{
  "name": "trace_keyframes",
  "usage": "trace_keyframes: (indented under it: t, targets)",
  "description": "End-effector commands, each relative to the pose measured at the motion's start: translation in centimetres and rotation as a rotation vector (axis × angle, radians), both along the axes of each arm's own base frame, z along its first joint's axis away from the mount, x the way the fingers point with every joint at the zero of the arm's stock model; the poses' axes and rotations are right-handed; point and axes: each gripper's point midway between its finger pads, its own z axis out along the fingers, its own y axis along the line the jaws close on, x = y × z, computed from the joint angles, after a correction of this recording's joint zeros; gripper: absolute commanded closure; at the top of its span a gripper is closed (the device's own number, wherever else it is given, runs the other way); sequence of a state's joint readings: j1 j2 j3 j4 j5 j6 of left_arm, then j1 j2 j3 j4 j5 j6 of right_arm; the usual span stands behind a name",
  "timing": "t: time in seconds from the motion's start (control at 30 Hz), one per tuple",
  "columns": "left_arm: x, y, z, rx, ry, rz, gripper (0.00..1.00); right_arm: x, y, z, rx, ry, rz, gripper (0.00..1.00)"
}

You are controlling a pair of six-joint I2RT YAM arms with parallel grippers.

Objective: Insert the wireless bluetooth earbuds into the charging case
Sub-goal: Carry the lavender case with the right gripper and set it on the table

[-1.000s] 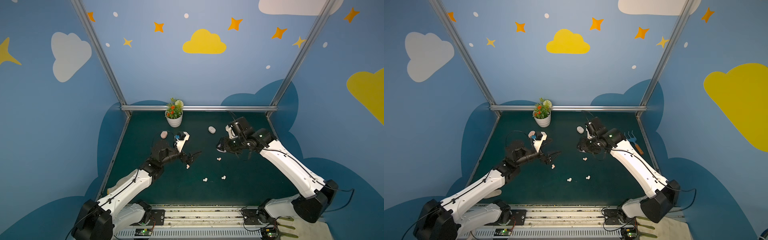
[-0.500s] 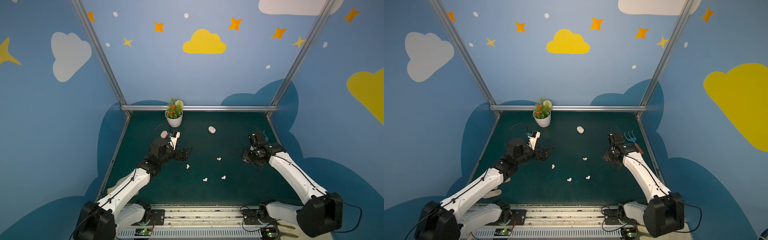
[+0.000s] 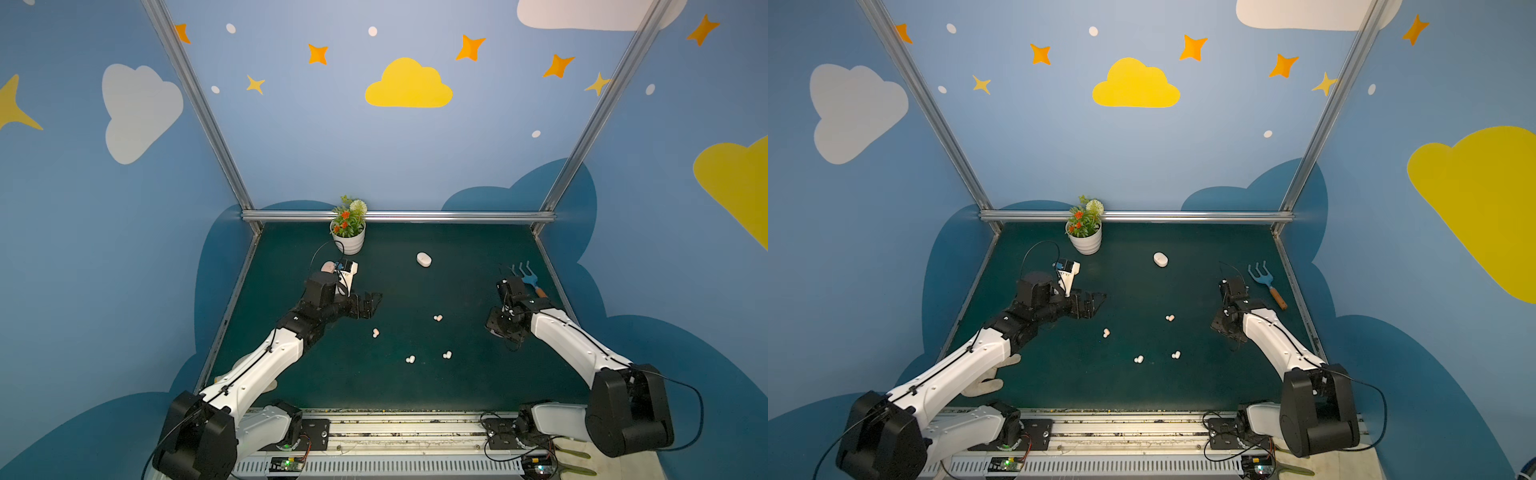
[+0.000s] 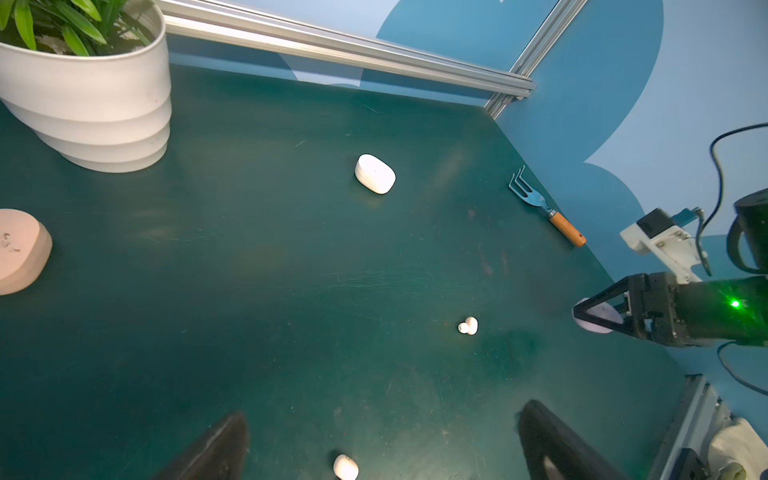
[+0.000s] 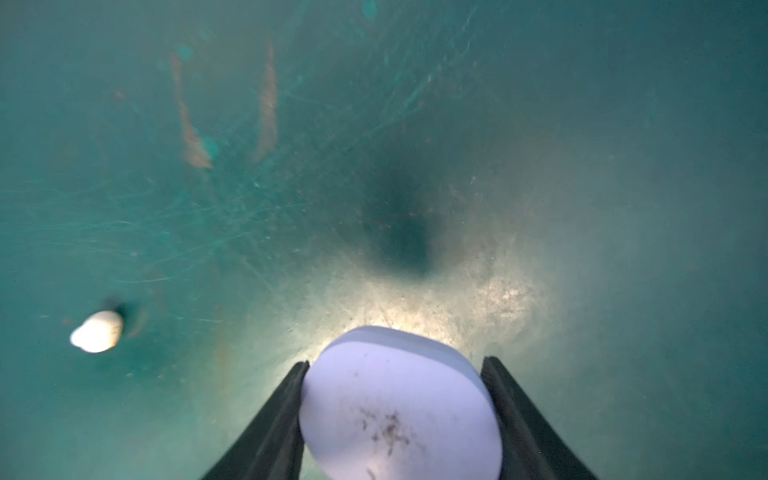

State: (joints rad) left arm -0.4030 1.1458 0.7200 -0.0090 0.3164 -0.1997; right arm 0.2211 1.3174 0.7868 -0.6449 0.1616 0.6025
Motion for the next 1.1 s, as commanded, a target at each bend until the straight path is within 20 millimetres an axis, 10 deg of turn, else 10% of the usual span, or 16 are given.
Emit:
trace_keyframes:
  t: [0.0,0.6,1.07]
  targets:
    - [0.1,0.4,0.7,0.0,-0.014,0.02,0.0,0.4,-0.3,-0.7,-0.012,-0.004,-0.019,0.56]
    - [0.1,0.6,1.2,0.001,-0.037,0.023,0.0,-0.9,0.1,-4.2,0.006,0.121,-0.03,0.46]
    - [-0.1,0.9,1.4,0.003,-0.036,0.036,0.0,-0.8,0.6,-0.4,0.026,0.084,0.007,0.24]
